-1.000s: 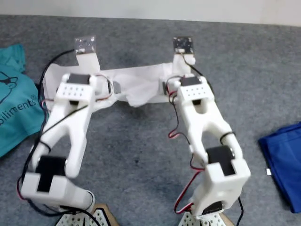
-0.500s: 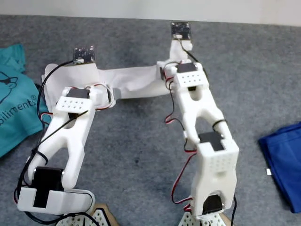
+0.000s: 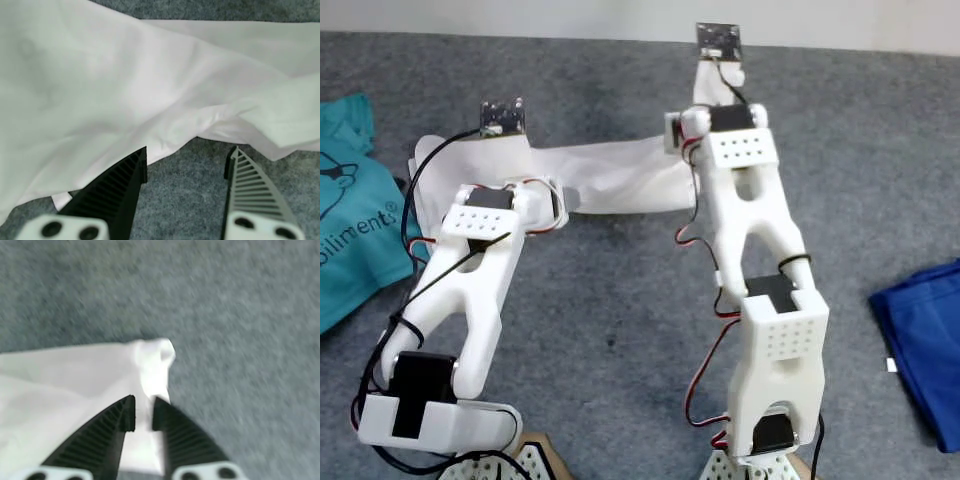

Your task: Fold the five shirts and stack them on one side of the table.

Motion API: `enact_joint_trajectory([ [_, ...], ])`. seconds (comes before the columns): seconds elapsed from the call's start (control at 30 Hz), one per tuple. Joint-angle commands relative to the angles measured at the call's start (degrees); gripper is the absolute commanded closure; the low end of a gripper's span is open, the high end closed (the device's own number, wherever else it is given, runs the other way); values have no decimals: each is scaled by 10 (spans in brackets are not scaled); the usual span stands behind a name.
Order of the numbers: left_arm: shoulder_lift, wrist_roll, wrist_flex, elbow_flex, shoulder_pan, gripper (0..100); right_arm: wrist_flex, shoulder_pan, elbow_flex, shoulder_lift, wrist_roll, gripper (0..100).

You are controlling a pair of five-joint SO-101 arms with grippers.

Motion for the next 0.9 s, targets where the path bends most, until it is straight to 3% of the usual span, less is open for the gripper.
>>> enact_joint_trajectory([
  [0.0,-2,-5,-19,-3,8,733,103,12,-67,-15,-7,992],
  [0.27,-2,-5,-22,-2,7,733,268,-10,-102,-15,-2,991],
  [0.63,-2,-5,-23,-4,5,733,324,-22,-91,-75,-2,990],
  [0.73,-2,-5,-23,-5,5,733,321,-39,-25,-171,-2,990],
  [0.87,-2,-5,-23,-4,5,733,259,-67,175,-322,-2,990],
])
